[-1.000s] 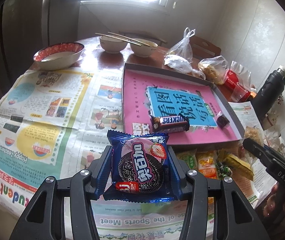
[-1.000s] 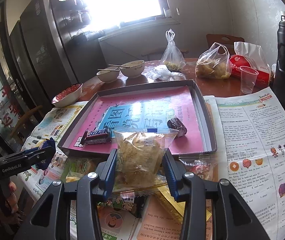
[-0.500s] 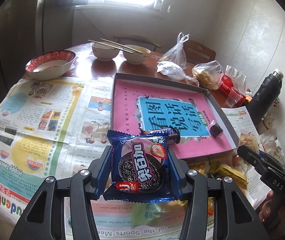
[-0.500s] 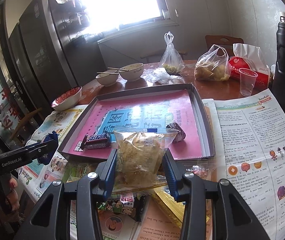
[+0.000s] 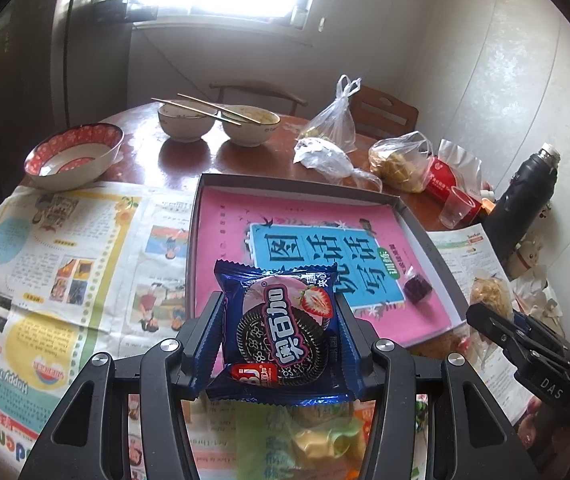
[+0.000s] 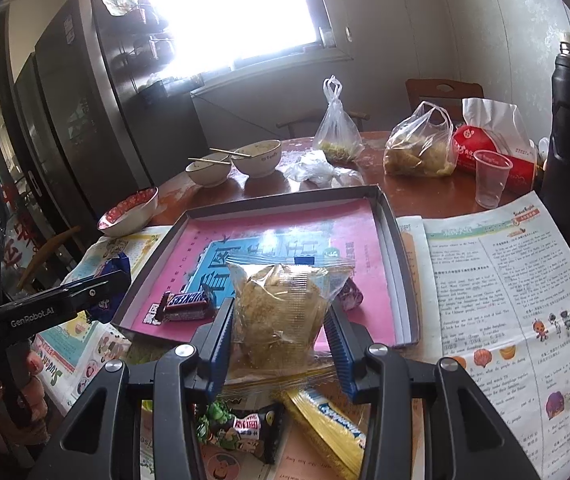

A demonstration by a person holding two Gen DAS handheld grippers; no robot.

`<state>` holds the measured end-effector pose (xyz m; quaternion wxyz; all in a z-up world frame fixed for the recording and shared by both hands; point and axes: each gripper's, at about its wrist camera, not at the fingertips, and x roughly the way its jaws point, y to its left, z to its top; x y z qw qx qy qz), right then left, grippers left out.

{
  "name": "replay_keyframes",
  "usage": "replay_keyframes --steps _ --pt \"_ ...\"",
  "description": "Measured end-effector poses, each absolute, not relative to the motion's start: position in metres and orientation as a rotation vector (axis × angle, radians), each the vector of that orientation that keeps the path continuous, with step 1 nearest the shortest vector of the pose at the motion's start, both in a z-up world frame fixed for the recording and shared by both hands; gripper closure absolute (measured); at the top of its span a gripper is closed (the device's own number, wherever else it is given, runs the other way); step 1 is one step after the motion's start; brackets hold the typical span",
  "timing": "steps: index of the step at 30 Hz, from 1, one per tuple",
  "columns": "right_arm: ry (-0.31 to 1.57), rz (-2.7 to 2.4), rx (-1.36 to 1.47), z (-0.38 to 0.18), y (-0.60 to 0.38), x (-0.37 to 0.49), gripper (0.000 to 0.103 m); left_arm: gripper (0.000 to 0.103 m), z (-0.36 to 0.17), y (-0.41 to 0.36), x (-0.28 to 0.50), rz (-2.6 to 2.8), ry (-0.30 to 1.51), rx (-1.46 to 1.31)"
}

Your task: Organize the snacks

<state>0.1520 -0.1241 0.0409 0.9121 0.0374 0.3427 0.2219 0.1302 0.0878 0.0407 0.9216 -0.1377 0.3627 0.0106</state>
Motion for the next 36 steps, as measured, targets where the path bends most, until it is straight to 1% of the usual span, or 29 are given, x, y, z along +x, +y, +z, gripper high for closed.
replay_keyframes --steps 14,36 --pt "0.687 0.454 0.083 0.050 -0.125 0.170 0.059 0.050 0.041 0.084 0.152 0.009 0.733 -0.277" --pt "0.724 0.460 0.093 0.035 -0.117 0.191 0.059 0.050 0.008 0.072 0.170 -0.022 0.772 -0.244"
